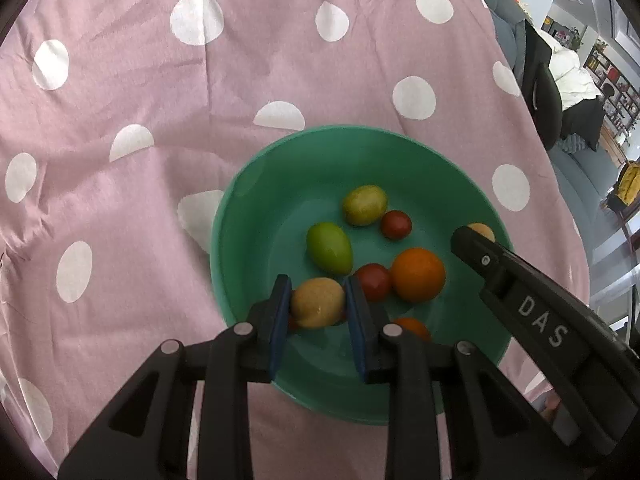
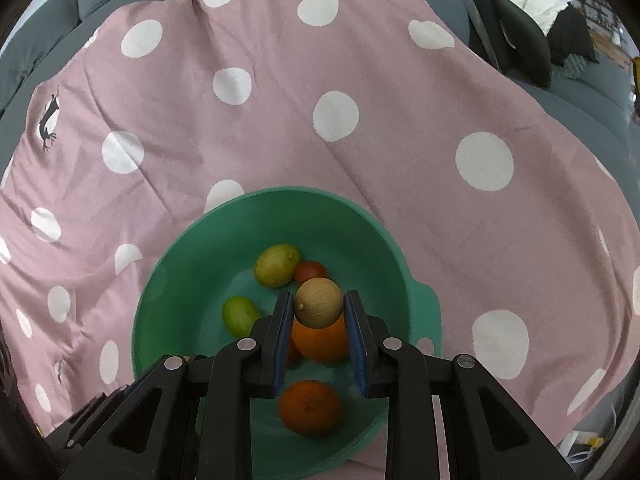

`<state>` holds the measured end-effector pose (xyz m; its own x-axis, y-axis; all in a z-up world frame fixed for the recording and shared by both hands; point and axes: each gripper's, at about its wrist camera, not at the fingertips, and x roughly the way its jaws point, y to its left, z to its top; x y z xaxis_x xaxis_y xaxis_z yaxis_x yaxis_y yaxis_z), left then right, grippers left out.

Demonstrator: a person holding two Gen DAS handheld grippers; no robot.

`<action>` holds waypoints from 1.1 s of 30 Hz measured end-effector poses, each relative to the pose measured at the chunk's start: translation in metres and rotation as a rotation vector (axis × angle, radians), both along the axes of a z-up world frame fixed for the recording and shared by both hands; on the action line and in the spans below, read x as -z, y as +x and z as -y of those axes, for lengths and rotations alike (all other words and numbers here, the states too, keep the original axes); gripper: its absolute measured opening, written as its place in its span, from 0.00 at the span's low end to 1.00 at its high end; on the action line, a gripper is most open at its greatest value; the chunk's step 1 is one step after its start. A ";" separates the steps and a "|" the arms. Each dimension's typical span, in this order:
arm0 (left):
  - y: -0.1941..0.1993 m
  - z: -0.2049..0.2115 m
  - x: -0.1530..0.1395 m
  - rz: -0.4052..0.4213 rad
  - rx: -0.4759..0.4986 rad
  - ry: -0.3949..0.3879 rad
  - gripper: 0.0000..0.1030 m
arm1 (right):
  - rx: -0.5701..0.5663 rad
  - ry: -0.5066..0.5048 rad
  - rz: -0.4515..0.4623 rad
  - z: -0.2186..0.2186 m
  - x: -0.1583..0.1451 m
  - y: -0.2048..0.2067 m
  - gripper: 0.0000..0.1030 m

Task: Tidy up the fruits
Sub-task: 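Carry both small tan fruits over the green bowl with both grippers, then open both grippers to drop the tan fruits into the bowl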

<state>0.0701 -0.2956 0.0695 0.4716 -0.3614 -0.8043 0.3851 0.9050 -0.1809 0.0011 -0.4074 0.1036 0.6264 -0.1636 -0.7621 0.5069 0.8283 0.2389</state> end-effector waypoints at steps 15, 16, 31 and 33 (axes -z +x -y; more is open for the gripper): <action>-0.012 -0.023 -0.028 0.048 -0.073 -0.055 0.97 | 0.011 -0.029 0.086 0.000 -0.021 -0.020 0.46; -0.013 -0.025 -0.029 0.054 -0.076 -0.061 0.97 | 0.010 -0.033 0.090 0.000 -0.023 -0.021 0.46; -0.017 -0.030 -0.032 0.069 -0.074 -0.057 0.99 | 0.037 -0.067 0.074 0.000 -0.026 -0.020 0.47; -0.018 -0.031 -0.033 0.073 -0.077 -0.056 0.99 | 0.038 -0.068 0.075 0.000 -0.026 -0.020 0.47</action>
